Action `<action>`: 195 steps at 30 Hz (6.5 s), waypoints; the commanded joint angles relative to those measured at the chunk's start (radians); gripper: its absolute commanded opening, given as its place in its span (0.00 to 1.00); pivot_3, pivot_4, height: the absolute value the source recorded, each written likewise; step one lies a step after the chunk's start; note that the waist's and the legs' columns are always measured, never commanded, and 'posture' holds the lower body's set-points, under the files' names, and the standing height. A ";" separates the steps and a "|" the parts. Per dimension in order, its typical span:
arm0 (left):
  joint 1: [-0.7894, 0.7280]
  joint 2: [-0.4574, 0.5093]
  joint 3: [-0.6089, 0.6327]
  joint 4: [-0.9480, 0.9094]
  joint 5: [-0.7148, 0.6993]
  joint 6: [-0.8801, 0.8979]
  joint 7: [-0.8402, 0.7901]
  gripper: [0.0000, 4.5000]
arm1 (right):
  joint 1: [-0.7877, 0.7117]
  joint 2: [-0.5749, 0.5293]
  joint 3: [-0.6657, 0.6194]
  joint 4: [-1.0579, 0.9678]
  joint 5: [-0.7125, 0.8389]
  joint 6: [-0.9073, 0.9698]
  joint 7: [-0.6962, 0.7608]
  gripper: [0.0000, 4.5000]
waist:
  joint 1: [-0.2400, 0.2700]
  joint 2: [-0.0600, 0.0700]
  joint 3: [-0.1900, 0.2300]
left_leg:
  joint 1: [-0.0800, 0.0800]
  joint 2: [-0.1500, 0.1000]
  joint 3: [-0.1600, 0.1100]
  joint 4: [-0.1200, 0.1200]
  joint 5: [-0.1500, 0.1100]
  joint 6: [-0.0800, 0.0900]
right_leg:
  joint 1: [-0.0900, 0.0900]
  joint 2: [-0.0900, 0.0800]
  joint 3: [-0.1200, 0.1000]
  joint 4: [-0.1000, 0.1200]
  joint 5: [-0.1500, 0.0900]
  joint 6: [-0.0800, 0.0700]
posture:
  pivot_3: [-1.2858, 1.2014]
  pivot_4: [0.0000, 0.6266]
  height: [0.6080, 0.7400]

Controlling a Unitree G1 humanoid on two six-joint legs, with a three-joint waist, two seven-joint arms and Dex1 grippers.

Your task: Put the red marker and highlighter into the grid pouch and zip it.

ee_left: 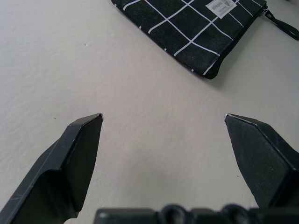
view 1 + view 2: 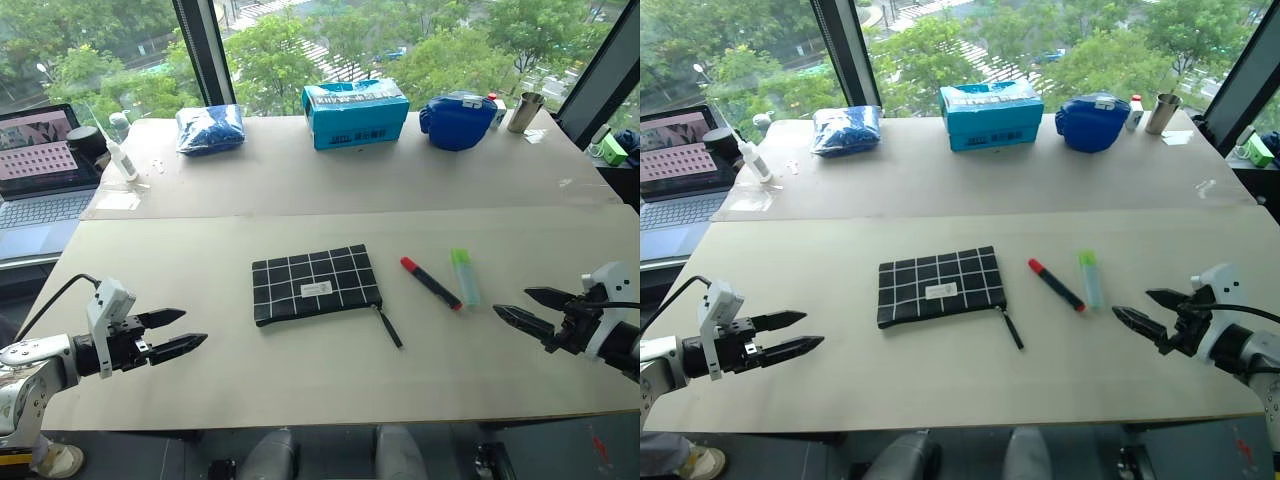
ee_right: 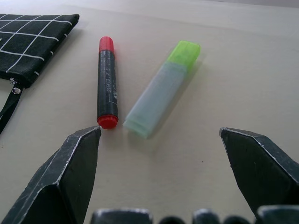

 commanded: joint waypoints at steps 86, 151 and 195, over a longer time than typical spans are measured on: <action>-0.502 -0.118 -0.525 0.349 0.528 -0.977 -0.041 0.00 | -0.763 0.457 0.464 0.113 -0.299 0.142 -0.177 0.71 | -0.028 -0.003 -0.001 | -0.003 -0.001 -0.002 0.000 0.005 -0.009 | -0.004 0.000 -0.002 0.000 0.002 -0.001 | 0.52 0.24 1.00; -0.416 -0.344 -0.347 0.120 0.290 -0.514 0.230 0.00 | -0.767 0.591 0.658 0.101 -0.384 0.192 -0.421 0.02 | -0.037 -0.003 -0.001 | -0.014 0.000 0.000 0.002 0.006 -0.011 | -0.016 0.000 -0.001 0.001 0.005 -0.003 | 0.52 0.24 1.00; -0.469 -0.374 -0.344 0.158 0.297 -0.507 0.199 0.00 | -0.870 0.691 0.807 0.128 -0.371 0.141 -0.167 0.15 | -0.056 -0.003 -0.001 | -0.016 -0.001 -0.002 0.003 0.007 -0.012 | -0.018 0.000 -0.001 0.002 0.005 -0.003 | 0.52 0.24 1.00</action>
